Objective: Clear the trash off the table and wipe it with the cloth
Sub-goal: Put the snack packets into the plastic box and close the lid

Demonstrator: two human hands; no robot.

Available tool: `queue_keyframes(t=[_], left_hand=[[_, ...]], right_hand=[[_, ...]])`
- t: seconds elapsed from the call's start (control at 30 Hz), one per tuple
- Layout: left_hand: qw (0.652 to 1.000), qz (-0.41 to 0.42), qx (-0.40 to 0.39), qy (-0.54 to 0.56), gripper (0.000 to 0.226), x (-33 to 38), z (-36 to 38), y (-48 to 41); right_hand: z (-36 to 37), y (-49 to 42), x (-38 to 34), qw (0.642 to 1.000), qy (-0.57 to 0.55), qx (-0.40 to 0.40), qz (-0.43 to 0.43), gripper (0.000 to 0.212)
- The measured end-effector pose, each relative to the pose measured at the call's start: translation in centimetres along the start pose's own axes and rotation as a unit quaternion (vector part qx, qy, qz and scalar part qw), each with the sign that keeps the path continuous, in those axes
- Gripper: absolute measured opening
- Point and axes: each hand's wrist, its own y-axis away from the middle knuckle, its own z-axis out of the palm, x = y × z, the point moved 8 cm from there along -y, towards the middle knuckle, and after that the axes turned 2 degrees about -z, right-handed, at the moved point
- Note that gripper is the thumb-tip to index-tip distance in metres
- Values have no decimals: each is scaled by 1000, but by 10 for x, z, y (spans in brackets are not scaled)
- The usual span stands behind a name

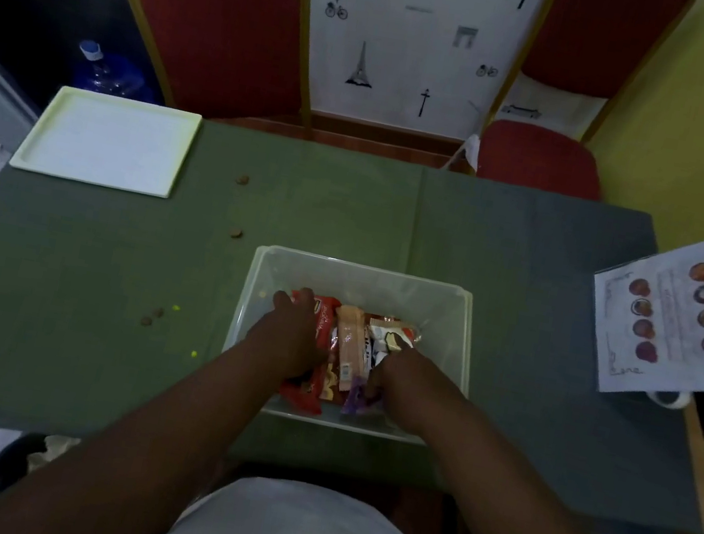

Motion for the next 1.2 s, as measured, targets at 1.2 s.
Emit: queue_keyframes(t=[1.2], left_hand=[[908, -123, 330, 226, 45, -357, -295, -95]], right_hand=[[-138, -253, -298, 787, -615, 51, -15, 12]])
